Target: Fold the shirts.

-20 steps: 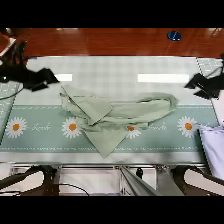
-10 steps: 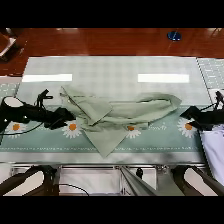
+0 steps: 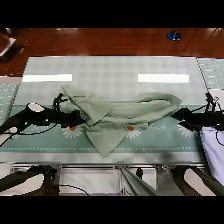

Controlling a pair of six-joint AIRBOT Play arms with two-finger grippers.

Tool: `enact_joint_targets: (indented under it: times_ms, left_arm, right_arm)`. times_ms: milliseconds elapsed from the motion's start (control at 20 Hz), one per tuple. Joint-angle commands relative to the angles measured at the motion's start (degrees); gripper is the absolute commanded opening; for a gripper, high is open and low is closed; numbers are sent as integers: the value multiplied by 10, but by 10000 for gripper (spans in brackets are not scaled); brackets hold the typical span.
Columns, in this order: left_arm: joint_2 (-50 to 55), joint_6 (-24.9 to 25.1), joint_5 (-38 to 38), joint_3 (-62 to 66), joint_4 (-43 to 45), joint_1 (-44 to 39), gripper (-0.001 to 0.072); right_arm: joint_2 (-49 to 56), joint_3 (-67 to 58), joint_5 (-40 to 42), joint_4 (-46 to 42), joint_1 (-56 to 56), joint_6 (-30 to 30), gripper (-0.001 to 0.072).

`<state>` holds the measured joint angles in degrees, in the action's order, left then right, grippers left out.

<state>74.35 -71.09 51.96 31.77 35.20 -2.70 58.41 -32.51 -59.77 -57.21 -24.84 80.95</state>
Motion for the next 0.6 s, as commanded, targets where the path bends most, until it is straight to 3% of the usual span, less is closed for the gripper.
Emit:
enact_joint_targets:
  times_ms: [0,150,550]
  left_arm:
    - [13,10,2,21,-9,-12,18]
    - [11,12,23,44,-9,-12,18]
    - [10,12,36,55,-10,-13,19]
  right_arm:
    - [0,0,41,8,4,-2,611]
    - [6,-20,96,8,4,12,611]
    - [206,-164,37,18,5,10,608]
